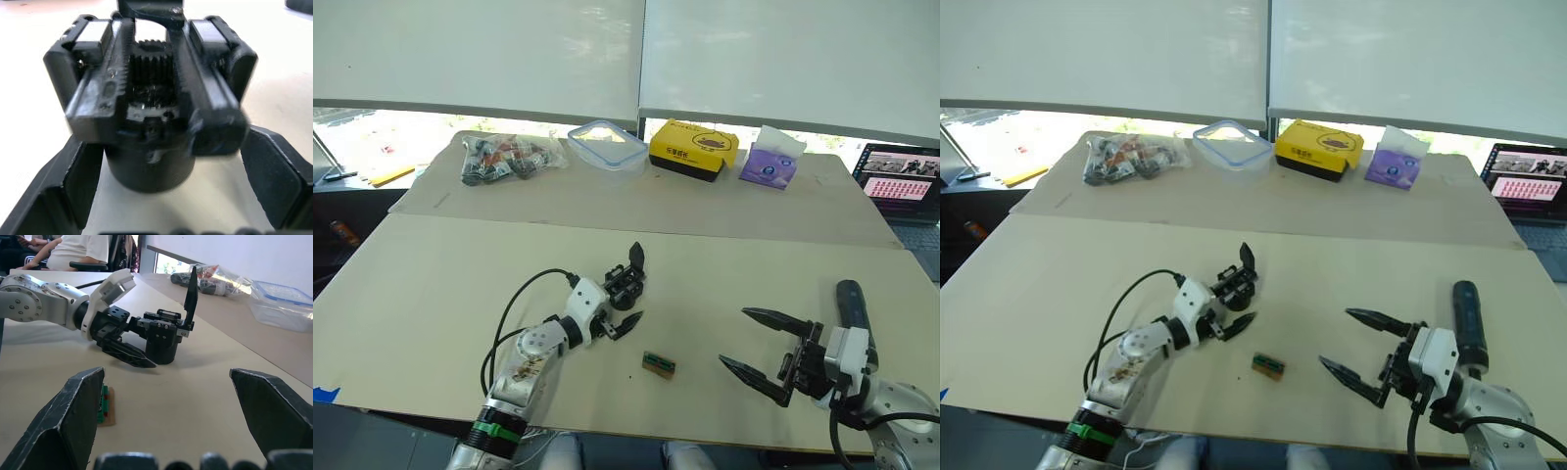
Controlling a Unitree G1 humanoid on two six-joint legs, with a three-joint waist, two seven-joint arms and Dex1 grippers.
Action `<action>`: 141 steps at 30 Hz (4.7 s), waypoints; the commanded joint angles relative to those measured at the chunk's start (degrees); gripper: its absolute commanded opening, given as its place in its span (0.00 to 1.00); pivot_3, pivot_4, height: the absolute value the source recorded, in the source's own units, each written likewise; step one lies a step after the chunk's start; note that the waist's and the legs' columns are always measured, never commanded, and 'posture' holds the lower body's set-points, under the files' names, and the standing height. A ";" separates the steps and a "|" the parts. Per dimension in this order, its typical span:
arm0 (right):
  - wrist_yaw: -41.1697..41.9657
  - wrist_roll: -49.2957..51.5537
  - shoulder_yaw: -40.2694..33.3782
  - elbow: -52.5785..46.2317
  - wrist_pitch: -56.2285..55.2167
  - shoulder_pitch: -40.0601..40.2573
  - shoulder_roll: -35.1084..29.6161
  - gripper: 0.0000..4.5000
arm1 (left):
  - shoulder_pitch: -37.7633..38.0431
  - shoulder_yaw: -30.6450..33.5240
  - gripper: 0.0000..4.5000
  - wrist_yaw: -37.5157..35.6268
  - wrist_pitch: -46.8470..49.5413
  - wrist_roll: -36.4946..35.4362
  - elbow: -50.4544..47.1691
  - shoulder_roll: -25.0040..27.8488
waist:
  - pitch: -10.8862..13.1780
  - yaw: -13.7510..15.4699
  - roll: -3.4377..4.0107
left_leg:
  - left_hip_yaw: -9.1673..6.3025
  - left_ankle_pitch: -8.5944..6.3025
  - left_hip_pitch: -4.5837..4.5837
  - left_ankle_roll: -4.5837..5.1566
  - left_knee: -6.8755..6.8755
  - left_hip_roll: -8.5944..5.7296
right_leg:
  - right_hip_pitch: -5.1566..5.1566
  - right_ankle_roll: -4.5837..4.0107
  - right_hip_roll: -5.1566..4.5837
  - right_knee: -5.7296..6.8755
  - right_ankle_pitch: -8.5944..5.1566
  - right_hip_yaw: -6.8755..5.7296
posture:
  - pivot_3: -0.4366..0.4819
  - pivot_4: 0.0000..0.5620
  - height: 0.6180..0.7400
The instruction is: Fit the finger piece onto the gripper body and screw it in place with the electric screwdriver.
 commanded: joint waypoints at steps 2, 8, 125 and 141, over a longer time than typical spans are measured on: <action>-0.72 0.24 -0.63 -1.87 0.07 -0.48 -0.11 1.00 | -4.62 2.67 0.99 -7.85 -4.43 -1.95 6.80 4.33 | 0.00 0.00 -0.01 | 0.00 0.00 0.01 0.00 0.01 0.00 | 0.01 0.00 0.00 0.00 0.00 0.00 | 0.48 0.27 1.00; -1.06 -0.19 0.66 -1.64 0.08 -1.20 0.44 1.00 | -13.69 0.55 0.99 -22.39 -10.34 -2.46 22.73 5.63 | 0.00 0.29 0.00 | 0.01 -0.01 0.00 -0.02 0.00 0.00 | 0.04 -0.01 -0.01 -0.12 0.00 0.00 | 0.48 0.27 1.00; 0.42 -0.26 -4.72 -3.33 -0.94 7.70 1.29 1.00 | -13.67 -3.82 1.00 -16.25 -0.78 3.43 13.89 -3.71 | 0.11 0.07 -0.03 | -0.11 0.05 -0.19 0.08 0.04 -0.07 | -0.05 0.06 0.00 0.00 -0.04 -0.03 | 0.48 0.27 1.00; 3.32 1.52 -7.50 0.04 -0.30 6.05 -1.59 1.00 | 3.06 11.28 1.00 -28.16 4.12 -12.47 -2.40 17.50 | 0.13 -0.82 0.00 | -0.11 0.04 -0.20 0.07 -0.08 -0.05 | -0.14 -0.03 -0.02 0.02 -0.08 -0.03 | 0.48 0.27 1.00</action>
